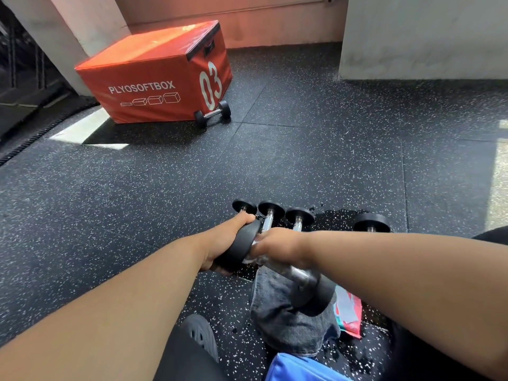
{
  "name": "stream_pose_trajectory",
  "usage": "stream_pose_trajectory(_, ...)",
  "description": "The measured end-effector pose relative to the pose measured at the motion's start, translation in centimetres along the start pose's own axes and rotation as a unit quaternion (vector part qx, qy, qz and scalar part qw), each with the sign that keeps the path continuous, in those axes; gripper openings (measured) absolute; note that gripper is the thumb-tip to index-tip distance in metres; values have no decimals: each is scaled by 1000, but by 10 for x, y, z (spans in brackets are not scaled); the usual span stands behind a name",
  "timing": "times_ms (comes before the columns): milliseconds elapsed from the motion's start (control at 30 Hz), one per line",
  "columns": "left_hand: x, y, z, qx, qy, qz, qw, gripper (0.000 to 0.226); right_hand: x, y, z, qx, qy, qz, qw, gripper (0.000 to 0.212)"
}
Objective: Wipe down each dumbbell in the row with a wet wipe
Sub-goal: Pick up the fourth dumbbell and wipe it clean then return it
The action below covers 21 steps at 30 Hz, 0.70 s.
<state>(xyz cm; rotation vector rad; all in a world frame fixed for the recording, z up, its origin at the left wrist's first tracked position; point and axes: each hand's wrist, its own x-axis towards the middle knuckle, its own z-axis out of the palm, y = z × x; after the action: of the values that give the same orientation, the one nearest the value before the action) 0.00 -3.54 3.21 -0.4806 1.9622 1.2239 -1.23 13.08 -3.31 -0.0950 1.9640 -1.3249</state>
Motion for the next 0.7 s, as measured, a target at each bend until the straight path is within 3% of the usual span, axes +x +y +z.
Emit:
stream_pose_trajectory(100, -1, 1, 1, 11, -7, 6, 1000, 69, 7, 7, -9, 89, -115, 36, 989, 28)
stream_pose_trajectory(167, -1, 2, 2, 19, -1, 12, 1000, 68, 7, 5, -10, 60, -123, 21, 990, 17)
stream_pose_trajectory(233, 1, 2, 2, 28, 12, 16, 999, 66, 0, -5, -9, -58, -43, -23, 997, 16)
stream_pose_trajectory(300, 3, 0, 1, 26, 23, 8, 999, 64, -5, -10, 1, -194, 42, -65, 978, 27)
stream_pose_trajectory(467, 6, -2, -3, 2, -7, -12, 1000, 65, -14, -6, 22, -340, 156, -105, 921, 28)
stream_pose_trajectory(700, 5, -6, -2, 10, 5, -15, 1000, 68, -5, -9, -7, -277, -13, -26, 961, 26)
